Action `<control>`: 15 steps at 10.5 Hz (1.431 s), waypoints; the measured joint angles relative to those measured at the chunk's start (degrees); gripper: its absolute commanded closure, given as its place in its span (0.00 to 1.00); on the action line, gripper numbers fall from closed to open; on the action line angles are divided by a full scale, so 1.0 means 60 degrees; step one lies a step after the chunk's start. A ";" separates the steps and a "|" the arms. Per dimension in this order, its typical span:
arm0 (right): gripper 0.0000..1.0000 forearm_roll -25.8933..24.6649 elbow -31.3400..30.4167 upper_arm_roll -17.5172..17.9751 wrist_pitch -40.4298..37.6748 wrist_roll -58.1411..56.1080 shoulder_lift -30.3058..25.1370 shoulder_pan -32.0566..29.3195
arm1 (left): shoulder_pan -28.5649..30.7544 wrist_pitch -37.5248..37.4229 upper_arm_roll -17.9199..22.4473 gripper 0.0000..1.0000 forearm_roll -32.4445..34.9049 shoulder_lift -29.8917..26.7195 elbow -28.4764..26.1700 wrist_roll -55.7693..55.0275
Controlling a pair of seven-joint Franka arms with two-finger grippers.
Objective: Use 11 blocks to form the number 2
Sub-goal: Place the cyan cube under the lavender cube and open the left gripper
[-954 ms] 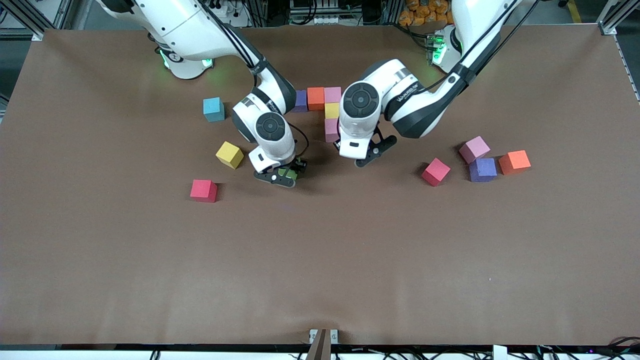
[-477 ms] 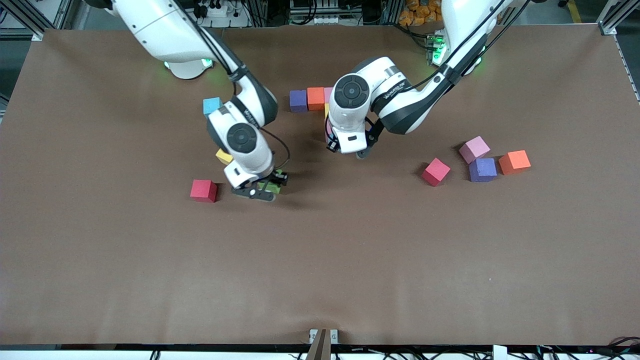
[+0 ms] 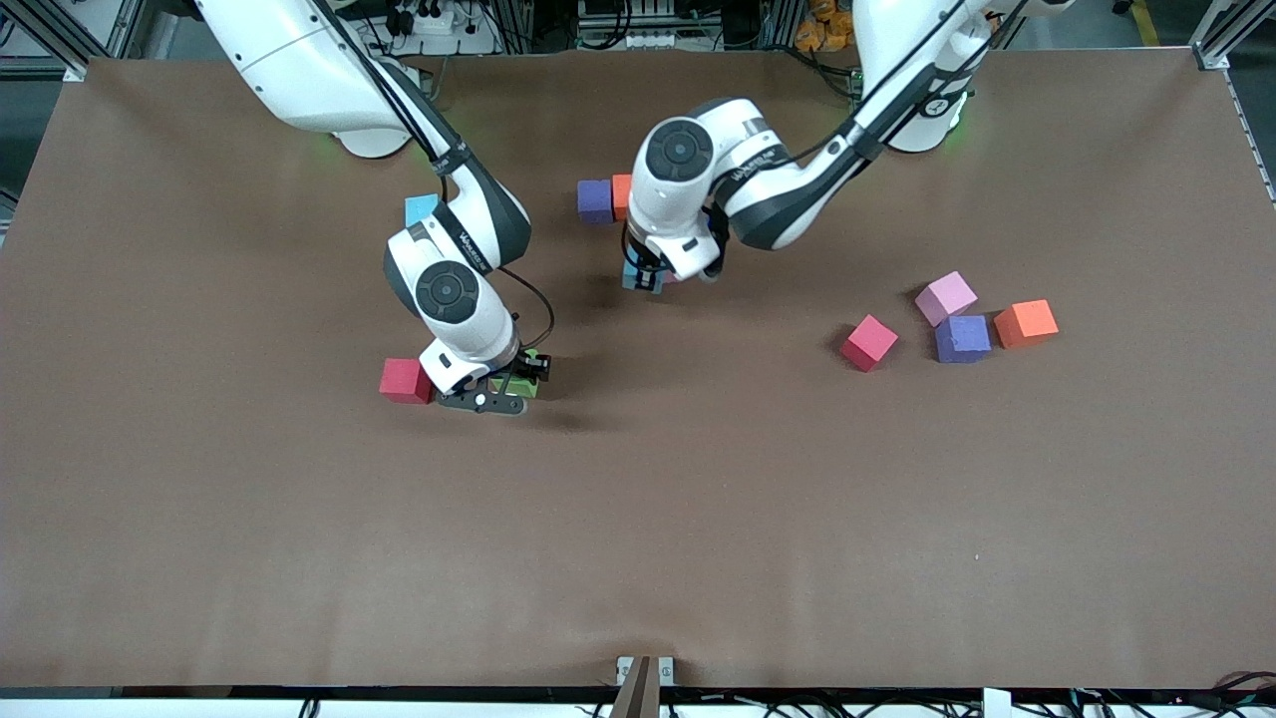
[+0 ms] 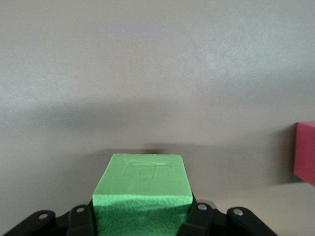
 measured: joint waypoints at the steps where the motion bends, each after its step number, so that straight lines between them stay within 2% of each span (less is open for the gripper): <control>1: 1.00 -0.0003 0.0001 -0.0001 -0.0125 -0.0462 -0.0047 -0.0113 | -0.0143 0.0229 0.0002 0.50 0.0068 -0.0001 -0.0098 -0.0925; 3: 1.00 -0.0004 0.0002 -0.0001 -0.0354 -0.1513 -0.0092 -0.0281 | -0.0232 0.0781 0.0011 0.50 0.0807 0.0002 -0.0405 -0.2244; 8: 1.00 -0.0005 -0.0023 0.0065 -0.0631 -0.3497 -0.0109 -0.0289 | -0.0240 0.1330 0.0059 0.50 0.1077 0.0031 -0.0961 -0.2349; 15: 1.00 -0.0006 -0.0057 0.0086 -0.0679 -0.3765 -0.0109 -0.0288 | -0.0261 0.1436 0.0061 0.50 0.1077 0.0149 -0.0706 -0.2353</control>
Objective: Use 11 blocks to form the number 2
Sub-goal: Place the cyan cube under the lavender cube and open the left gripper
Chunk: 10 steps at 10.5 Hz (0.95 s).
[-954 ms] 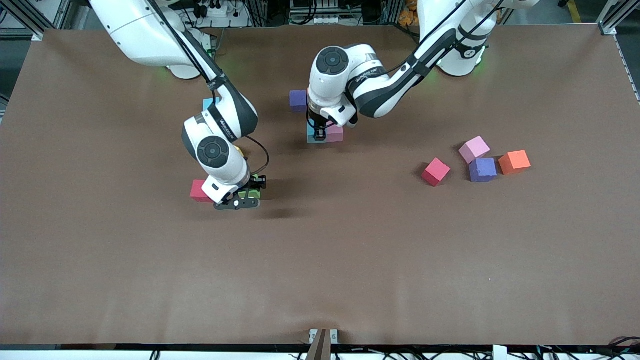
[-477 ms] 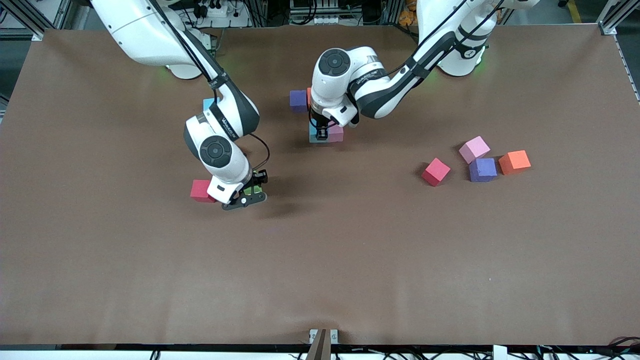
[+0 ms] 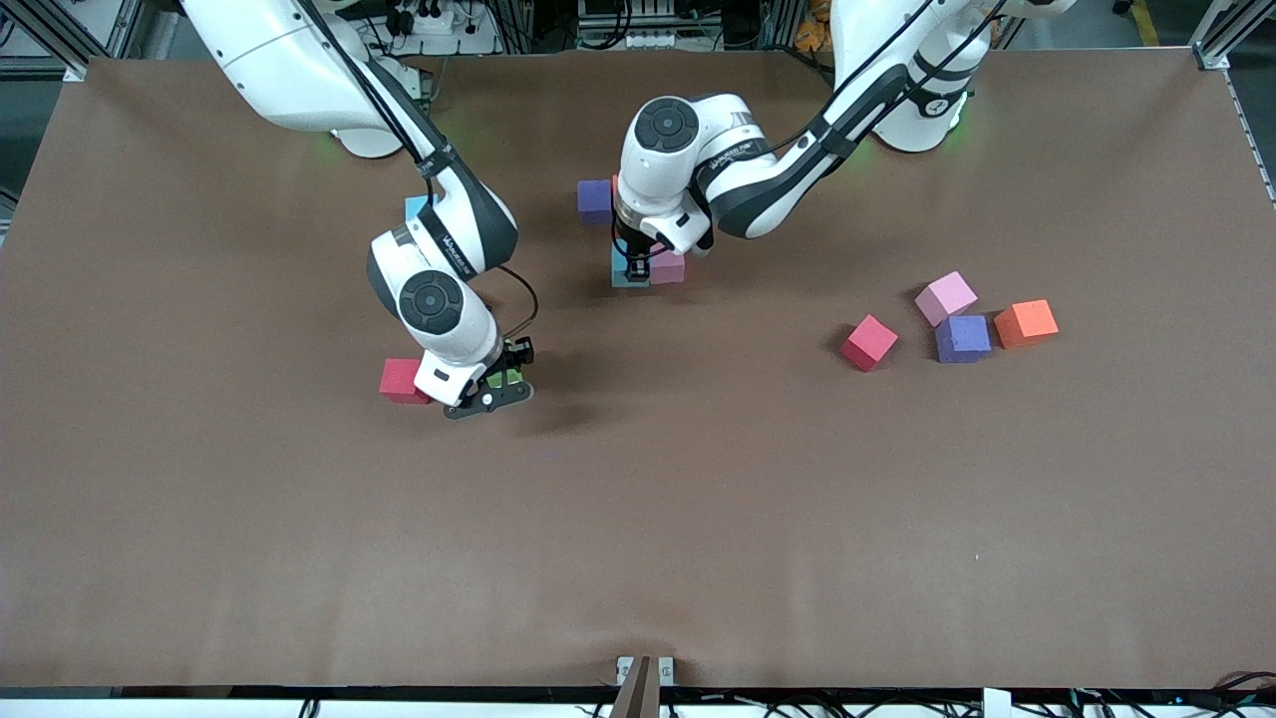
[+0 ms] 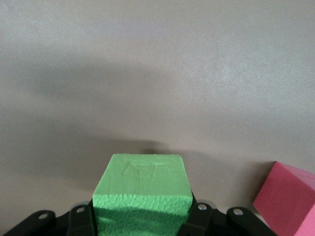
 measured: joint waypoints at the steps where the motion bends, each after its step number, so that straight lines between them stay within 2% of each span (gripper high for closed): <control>1: 1.00 0.0000 -0.0006 -0.0001 -0.0025 -0.0001 -0.0001 -0.0002 | -0.0032 0.0000 0.0000 0.50 0.0000 0.0068 0.0038 0.0000; 5: 1.00 -0.0004 -0.0084 -0.0037 -0.0076 -0.0586 -0.0030 -0.0138 | -0.0281 0.0012 0.0016 0.50 0.0000 0.0541 0.0243 -0.0094; 10: 1.00 -0.0006 -0.0402 -0.0063 -0.0108 -0.2523 -0.0258 -0.1495 | -0.0608 0.0012 0.0289 0.50 0.0016 0.0700 0.0265 -0.0400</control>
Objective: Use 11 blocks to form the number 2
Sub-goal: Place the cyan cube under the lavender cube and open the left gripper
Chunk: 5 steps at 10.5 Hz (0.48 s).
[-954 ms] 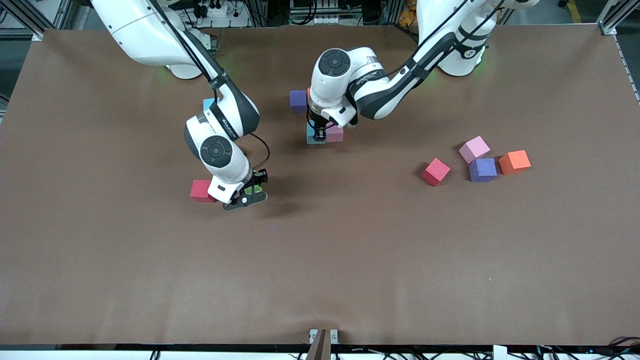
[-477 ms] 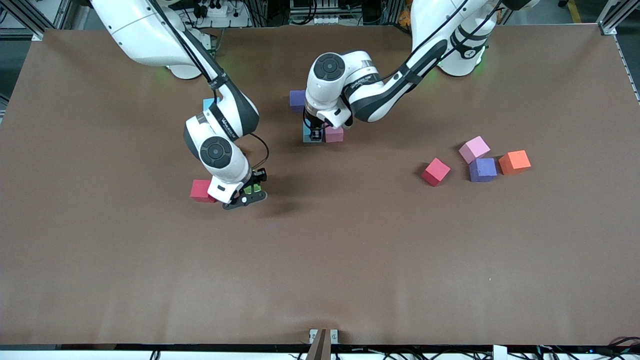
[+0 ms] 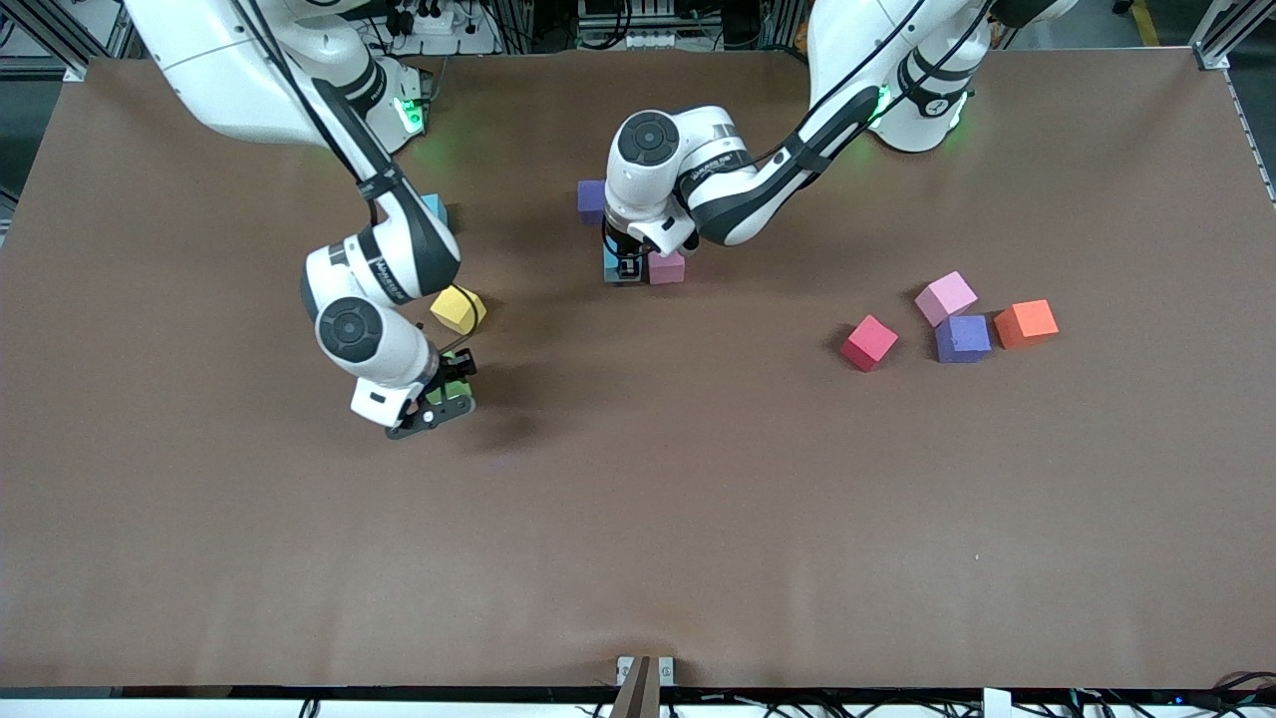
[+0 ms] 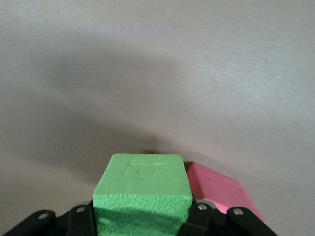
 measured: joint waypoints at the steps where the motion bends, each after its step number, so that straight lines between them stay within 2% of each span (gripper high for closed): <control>1: 1.00 0.0000 -0.0006 0.0000 0.0000 -0.0148 -0.0007 -0.0092 | 0.0000 0.0000 0.0019 0.50 0.0000 0.0002 0.0003 -0.0012; 5: 1.00 0.0000 -0.0019 0.0010 0.0000 -0.0239 -0.0021 -0.0116 | -0.0184 0.0000 0.0189 0.50 0.0379 0.0020 0.0007 -0.0314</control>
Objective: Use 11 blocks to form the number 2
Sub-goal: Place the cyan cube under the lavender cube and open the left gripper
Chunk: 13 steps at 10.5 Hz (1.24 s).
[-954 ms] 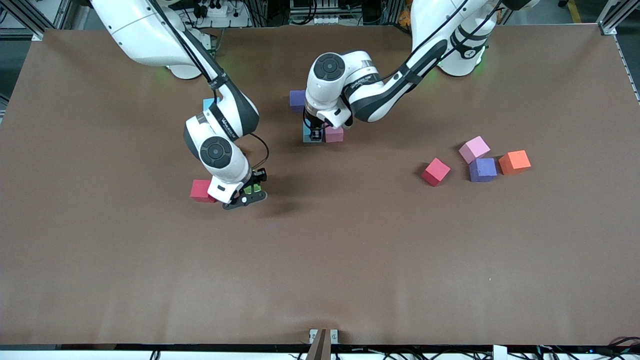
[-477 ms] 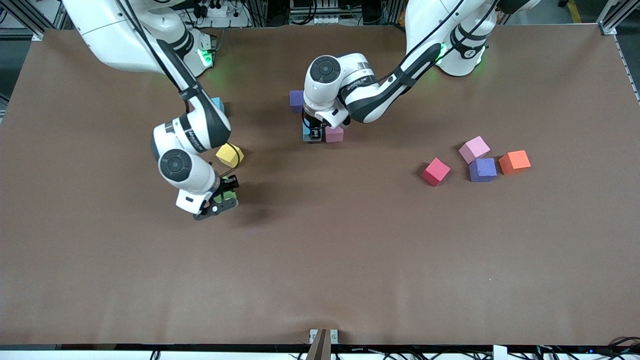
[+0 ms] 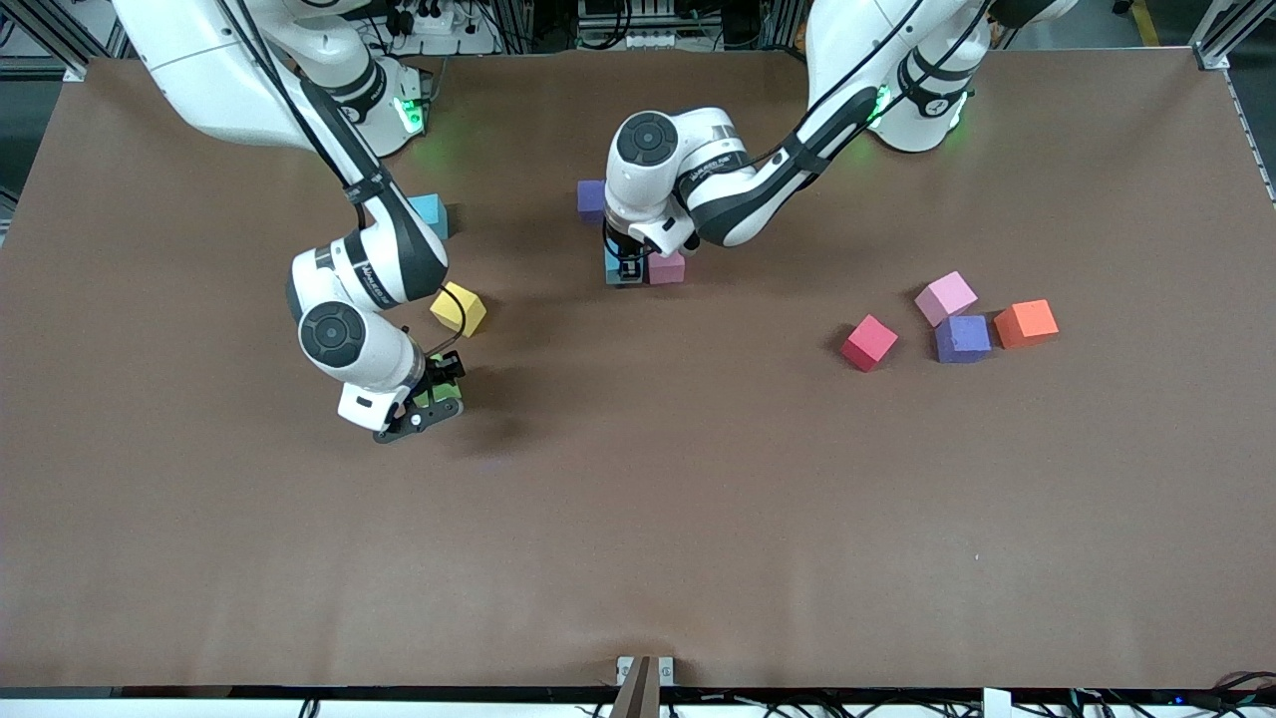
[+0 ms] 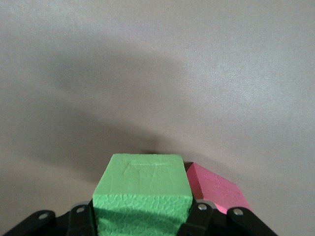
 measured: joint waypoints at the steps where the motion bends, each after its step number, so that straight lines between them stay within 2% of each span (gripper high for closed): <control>1: 1.00 0.0000 -0.0002 0.0000 0.0000 -0.0003 -0.0001 0.0000 | -0.0068 0.0000 0.0063 0.50 0.0087 0.0020 0.0000 -0.0002; 13: 1.00 0.0000 -0.0042 0.0011 0.0000 -0.0013 -0.0014 0.0000 | -0.0133 0.0000 0.0131 0.48 0.0122 0.0331 -0.0014 -0.0002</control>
